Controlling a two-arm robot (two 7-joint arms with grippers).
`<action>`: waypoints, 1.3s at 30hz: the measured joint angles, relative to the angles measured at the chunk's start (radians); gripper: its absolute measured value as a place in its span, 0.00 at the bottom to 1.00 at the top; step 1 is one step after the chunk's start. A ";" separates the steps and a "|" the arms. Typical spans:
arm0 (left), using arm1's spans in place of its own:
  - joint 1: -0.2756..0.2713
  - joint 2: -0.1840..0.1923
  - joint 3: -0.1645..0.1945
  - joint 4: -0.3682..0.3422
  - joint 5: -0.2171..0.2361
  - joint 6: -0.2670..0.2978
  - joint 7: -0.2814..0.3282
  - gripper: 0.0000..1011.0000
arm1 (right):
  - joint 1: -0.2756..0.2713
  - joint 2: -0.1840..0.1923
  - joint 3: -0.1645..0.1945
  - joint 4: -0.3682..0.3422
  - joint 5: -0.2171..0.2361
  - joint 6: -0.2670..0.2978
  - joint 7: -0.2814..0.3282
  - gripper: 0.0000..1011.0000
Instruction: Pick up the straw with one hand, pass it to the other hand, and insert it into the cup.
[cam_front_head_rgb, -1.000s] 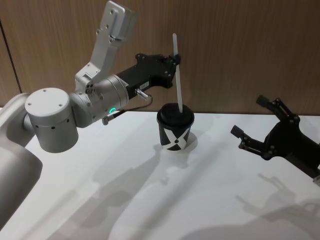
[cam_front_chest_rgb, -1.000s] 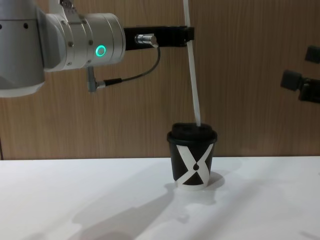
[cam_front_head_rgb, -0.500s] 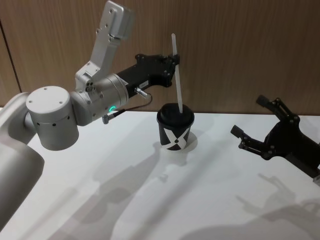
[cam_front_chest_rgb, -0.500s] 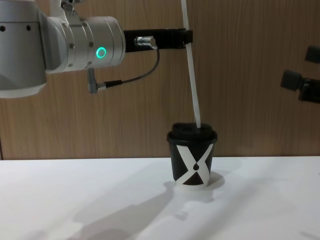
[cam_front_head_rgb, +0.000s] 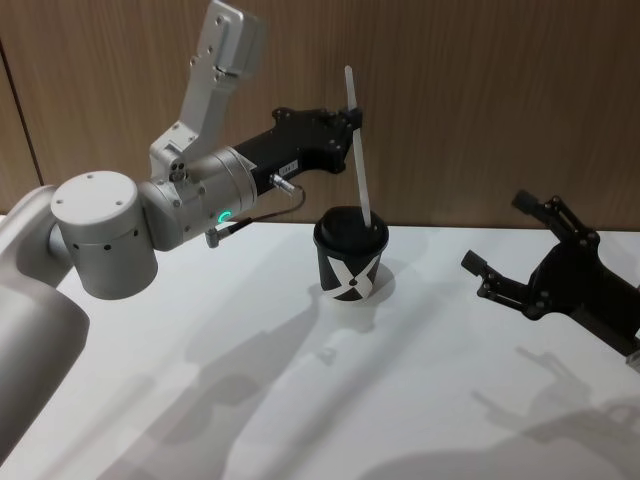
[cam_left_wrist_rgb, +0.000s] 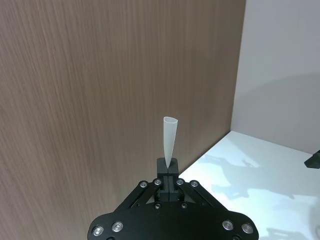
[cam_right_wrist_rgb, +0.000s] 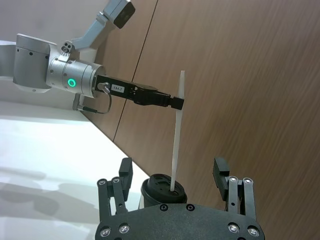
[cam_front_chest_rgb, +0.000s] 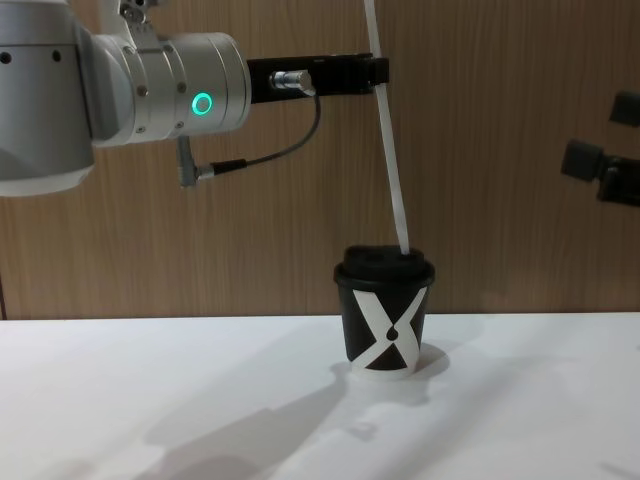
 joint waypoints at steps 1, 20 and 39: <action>0.000 0.000 0.000 0.000 0.000 0.000 -0.001 0.00 | 0.000 0.000 0.000 0.000 0.000 0.000 0.000 0.99; -0.001 -0.008 0.000 0.009 0.020 -0.007 -0.014 0.00 | 0.000 0.000 0.000 0.000 0.000 0.000 0.000 0.99; -0.011 -0.031 0.004 0.053 0.031 -0.002 -0.030 0.00 | 0.000 0.000 0.000 0.000 0.000 0.000 0.000 0.99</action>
